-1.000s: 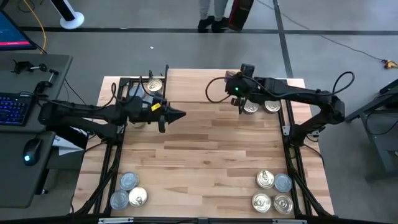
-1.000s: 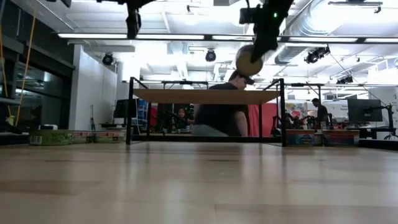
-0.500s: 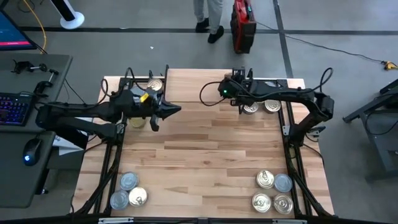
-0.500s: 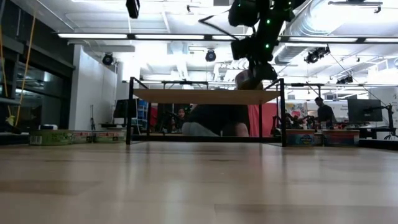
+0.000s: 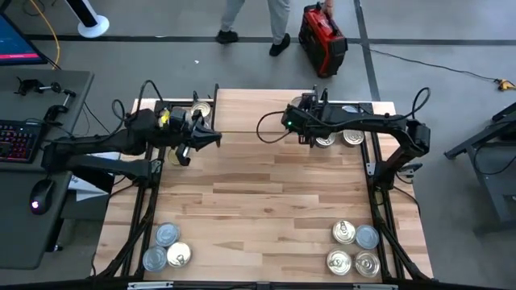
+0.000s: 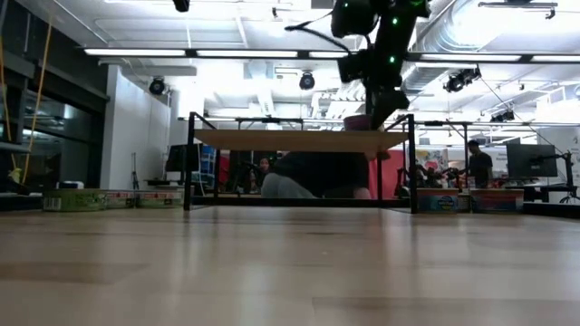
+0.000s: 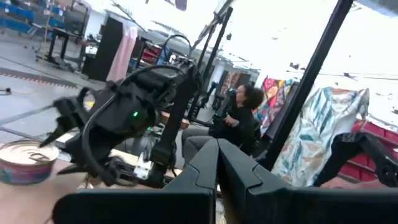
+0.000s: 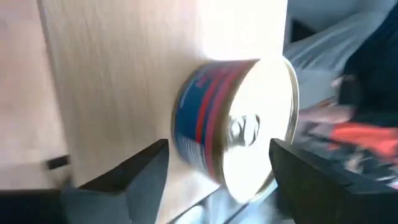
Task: Stack canned seafood by type on shelf
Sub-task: Put the blue pink tuna can on the shelf, then put the green tuna can on the shelf
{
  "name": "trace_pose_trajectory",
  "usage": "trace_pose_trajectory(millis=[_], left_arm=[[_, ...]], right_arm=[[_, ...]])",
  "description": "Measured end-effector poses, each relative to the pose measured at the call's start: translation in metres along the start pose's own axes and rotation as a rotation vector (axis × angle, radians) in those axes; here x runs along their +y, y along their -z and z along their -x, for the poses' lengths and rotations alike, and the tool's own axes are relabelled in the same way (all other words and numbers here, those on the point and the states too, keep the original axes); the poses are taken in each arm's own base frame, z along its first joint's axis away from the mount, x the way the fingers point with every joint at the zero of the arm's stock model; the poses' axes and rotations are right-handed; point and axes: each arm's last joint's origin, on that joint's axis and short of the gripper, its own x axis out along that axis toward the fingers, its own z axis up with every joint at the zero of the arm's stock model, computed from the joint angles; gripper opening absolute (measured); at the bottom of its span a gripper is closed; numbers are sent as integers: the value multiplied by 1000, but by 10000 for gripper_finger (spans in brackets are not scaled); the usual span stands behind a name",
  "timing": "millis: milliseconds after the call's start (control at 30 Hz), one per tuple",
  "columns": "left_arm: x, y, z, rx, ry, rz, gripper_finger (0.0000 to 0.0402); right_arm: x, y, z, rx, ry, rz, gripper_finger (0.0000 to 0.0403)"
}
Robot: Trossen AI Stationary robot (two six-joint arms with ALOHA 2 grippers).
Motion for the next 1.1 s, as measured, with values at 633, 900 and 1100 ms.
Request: trace_pose_trajectory(millis=[633, 900, 1100], left_arm=[[5, 1, 3, 31, -43, 55, 0], [6, 3, 3, 47, -54, 58, 0], [7, 4, 1, 49, -62, 60, 0]], right_arm=[[-49, 37, 97, -163, -363, -457, 256], [30, 110, 101, -75, -511, -799, 116], [63, 143, 66, 20, -362, -1192, 13]])
